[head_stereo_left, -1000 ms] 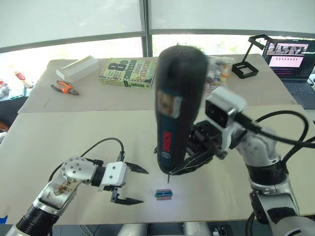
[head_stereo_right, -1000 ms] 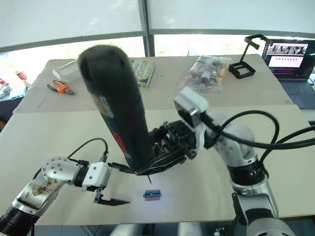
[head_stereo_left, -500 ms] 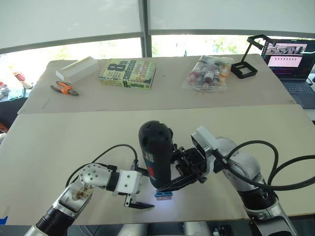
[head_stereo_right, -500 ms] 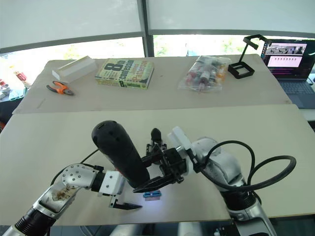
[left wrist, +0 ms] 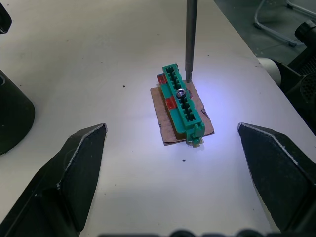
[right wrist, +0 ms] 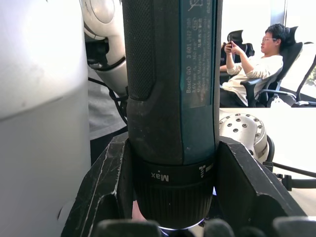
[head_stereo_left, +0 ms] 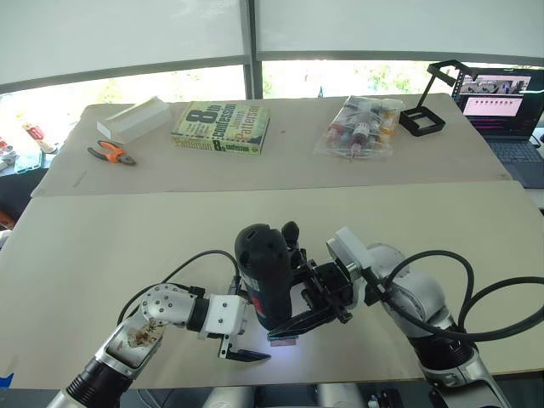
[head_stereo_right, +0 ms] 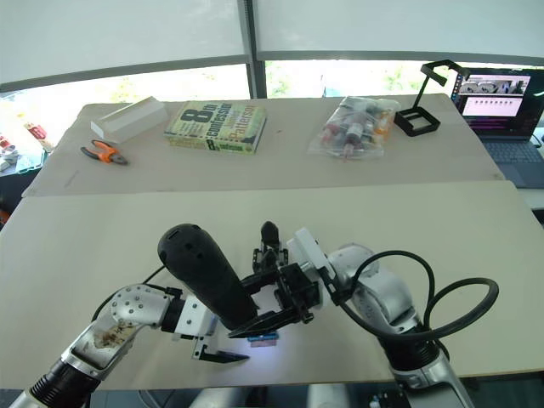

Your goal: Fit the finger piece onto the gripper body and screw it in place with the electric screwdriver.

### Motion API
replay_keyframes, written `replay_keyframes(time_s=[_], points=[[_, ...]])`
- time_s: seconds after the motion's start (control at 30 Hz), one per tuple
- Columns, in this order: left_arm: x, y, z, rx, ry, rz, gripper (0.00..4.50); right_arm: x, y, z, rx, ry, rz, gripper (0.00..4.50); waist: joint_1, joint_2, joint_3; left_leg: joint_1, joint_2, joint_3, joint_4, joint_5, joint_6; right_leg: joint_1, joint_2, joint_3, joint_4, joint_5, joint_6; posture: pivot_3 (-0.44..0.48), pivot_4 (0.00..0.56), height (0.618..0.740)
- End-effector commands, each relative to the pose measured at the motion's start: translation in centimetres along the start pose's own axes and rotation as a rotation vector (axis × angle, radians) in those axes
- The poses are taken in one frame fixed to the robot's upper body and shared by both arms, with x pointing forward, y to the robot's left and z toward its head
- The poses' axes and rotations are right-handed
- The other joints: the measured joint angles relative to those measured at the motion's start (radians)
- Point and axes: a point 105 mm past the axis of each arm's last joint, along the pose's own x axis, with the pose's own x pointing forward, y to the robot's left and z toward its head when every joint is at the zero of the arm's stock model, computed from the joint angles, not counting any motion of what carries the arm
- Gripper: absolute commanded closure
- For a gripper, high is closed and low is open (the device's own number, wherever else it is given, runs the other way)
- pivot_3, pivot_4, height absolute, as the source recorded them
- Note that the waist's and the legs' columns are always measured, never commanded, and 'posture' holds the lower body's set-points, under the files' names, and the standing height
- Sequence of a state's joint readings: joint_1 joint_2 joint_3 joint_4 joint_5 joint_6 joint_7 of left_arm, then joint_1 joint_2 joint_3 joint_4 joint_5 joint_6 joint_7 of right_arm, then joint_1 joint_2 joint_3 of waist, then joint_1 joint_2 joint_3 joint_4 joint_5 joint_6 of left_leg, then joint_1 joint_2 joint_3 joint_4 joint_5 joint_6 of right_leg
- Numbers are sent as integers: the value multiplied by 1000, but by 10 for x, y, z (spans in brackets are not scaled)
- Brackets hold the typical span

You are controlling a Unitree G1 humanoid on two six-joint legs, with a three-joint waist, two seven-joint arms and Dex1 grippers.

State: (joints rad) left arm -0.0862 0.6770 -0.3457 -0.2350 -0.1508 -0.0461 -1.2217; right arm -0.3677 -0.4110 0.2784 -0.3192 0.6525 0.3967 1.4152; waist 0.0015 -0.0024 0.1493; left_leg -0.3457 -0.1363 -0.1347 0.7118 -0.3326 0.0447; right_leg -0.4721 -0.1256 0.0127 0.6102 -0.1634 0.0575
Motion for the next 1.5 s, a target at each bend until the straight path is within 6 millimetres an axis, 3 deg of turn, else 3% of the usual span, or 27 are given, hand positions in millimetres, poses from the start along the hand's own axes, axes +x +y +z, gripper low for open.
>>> replay_keyframes(time_s=[0.03, 1.5], points=[[-1, 0, 7, 29, -12, -2, 0, 3, 3, 9, -59, -28, 25, 2621, 0, 0, 0, 0, 0, 0, 0, 0, 0, 0, 0, 0, 0, 0, 0, 0, 150, 740], [0, 8, 12, 39, -17, 10, 0, 3, -2, 7, -36, -18, 5, 2621, 0, 0, 0, 0, 0, 0, 0, 0, 0, 0, 0, 0, 0, 0, 0, 0, 150, 740]])
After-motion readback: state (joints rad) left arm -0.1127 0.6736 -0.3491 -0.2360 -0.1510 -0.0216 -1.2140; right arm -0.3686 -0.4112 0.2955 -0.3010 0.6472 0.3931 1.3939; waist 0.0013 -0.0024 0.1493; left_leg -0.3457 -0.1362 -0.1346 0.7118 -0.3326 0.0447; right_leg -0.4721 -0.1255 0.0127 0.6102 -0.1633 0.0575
